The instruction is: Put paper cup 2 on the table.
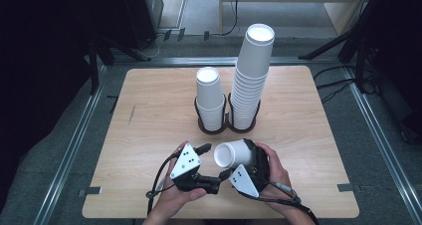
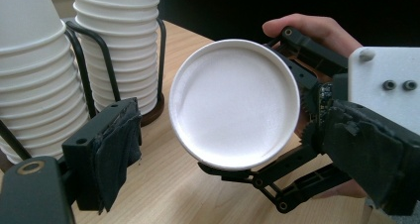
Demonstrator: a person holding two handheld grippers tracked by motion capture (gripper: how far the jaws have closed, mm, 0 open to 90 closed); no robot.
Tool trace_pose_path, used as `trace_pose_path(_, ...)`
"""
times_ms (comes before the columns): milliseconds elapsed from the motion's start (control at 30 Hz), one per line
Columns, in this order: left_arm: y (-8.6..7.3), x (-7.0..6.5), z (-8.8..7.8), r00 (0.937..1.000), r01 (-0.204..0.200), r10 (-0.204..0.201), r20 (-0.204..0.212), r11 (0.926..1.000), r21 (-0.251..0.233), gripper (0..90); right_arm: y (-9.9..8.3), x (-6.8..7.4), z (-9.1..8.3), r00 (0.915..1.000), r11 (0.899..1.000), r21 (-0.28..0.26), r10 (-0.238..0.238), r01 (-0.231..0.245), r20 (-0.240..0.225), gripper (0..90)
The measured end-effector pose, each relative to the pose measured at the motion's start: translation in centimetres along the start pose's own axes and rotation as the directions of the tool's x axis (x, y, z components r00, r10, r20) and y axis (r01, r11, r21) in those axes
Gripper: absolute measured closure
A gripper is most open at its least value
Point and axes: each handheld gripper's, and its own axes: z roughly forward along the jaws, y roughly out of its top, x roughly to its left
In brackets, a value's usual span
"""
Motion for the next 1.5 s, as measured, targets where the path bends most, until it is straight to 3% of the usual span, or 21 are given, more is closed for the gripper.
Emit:
trace_pose_path(1267,-0.16,0.02,0.39,0.9992,0.006,-0.007,0.038,0.9994,0.033,9.2,0.73,0.86,-0.68,0.9972,0.993,-0.104,-0.056,0.05,-0.05,13.7)
trace_pose_path(1333,-0.16,0.01,0.4,0.9992,0.008,-0.009,0.039,0.9994,0.033,13.3,0.77,0.89,-0.73,0.9971,0.993,-0.107,-0.058,0.052,-0.05,13.7)
trace_pose_path(1500,-0.19,0.0,0.47,0.9989,0.007,-0.009,0.045,0.9991,0.043,13.4,0.82,0.96,-0.82,0.9969,0.992,-0.112,-0.057,0.05,-0.054,13.7)
